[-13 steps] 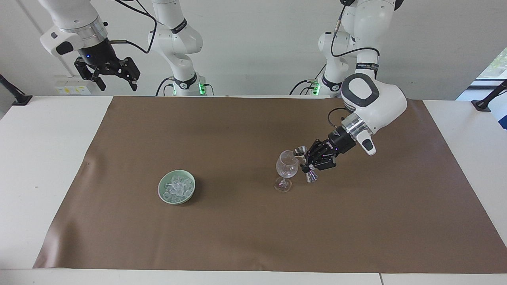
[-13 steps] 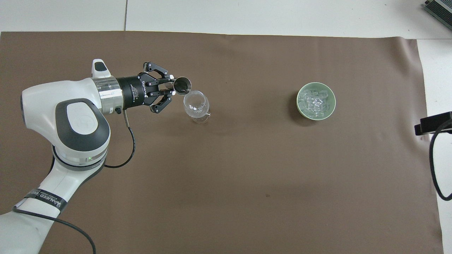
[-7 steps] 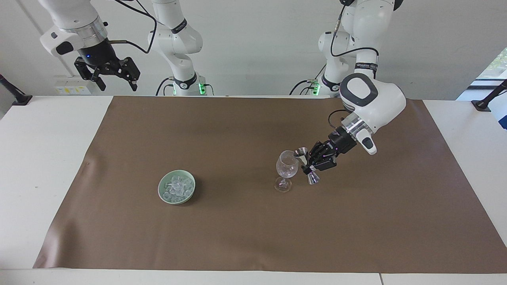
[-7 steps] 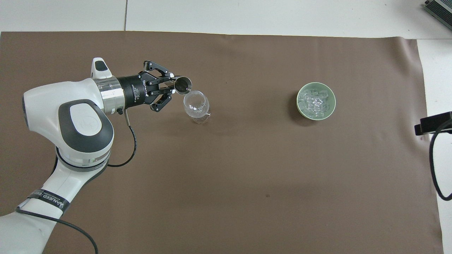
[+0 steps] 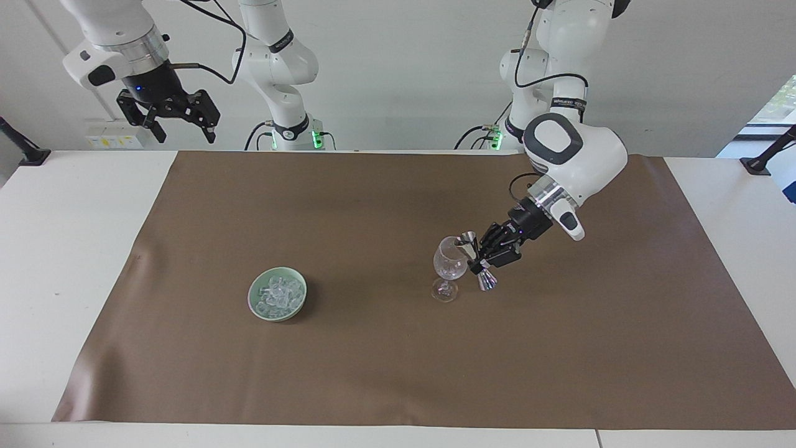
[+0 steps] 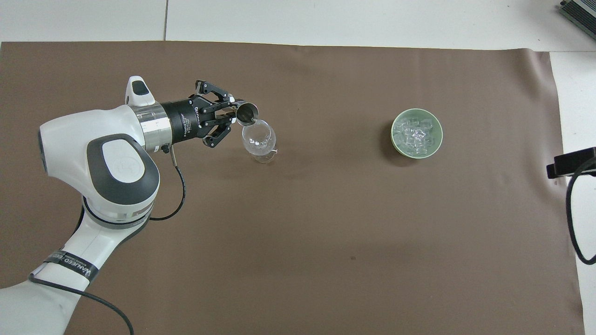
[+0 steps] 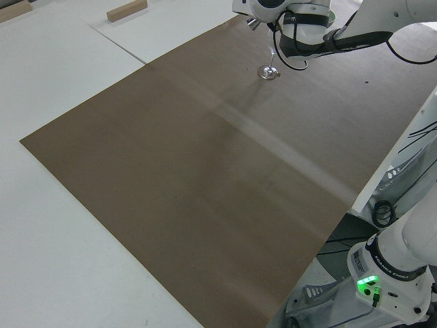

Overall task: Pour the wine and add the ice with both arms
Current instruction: 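Tilt the silver cup over the clear glass with the left gripper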

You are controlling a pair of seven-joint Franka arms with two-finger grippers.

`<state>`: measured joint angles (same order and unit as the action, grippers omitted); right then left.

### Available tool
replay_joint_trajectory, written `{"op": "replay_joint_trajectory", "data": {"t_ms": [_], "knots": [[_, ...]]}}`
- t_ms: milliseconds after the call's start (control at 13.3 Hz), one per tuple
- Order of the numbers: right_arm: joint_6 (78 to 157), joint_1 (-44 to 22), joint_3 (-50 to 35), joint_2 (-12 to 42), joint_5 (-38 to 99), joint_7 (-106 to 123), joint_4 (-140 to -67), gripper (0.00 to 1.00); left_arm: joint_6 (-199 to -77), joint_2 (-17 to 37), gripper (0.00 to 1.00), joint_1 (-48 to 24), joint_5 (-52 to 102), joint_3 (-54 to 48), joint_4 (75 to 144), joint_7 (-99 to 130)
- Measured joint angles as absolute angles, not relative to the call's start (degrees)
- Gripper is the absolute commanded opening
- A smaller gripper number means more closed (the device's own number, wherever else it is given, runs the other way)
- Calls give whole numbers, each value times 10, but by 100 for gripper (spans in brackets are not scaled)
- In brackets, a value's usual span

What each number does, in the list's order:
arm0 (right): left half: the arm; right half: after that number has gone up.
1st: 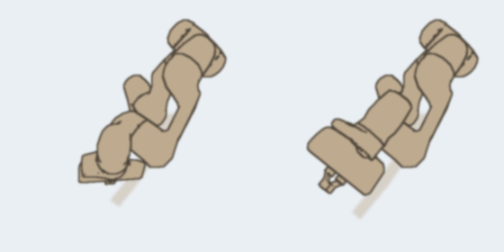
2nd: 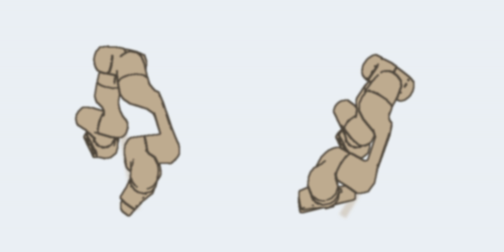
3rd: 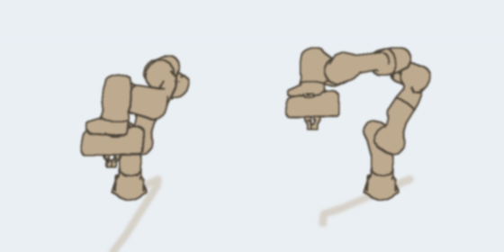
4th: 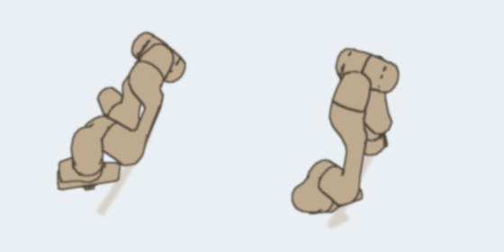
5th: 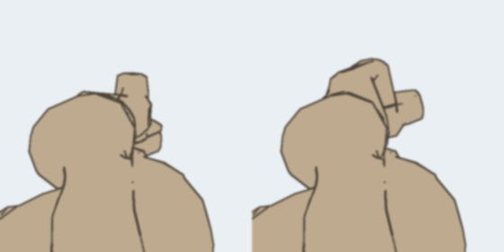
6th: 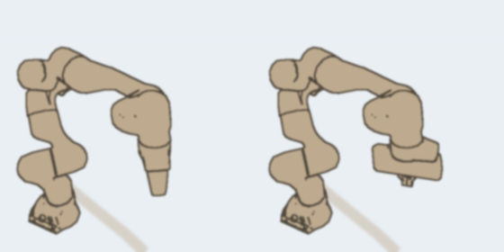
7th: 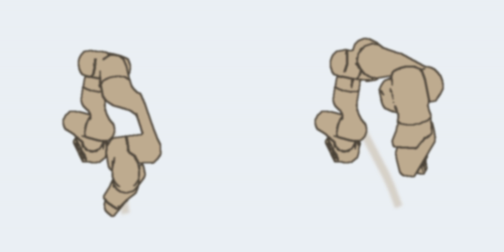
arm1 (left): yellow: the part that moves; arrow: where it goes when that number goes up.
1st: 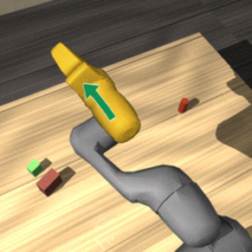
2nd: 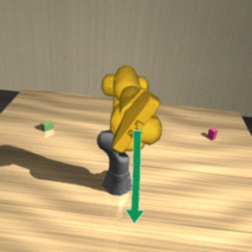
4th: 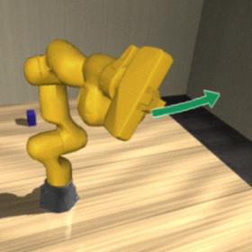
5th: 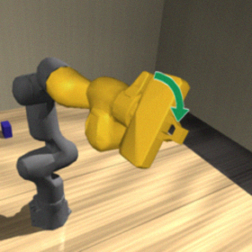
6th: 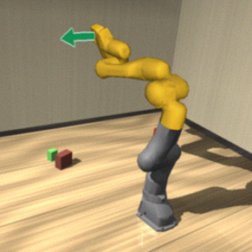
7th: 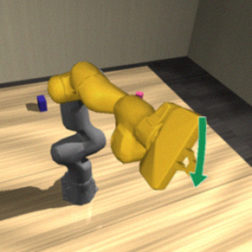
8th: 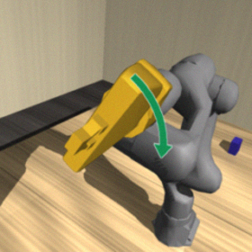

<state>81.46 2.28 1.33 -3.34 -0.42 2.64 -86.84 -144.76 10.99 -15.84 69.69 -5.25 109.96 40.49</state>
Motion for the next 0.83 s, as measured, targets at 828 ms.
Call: {"op": "replay_joint_trajectory", "data": {"t_ms": [828], "knots": [[815,23,13,-33,-4,26,-868,100,-1449,110,0,-159,690,-52,1102,320]]}}
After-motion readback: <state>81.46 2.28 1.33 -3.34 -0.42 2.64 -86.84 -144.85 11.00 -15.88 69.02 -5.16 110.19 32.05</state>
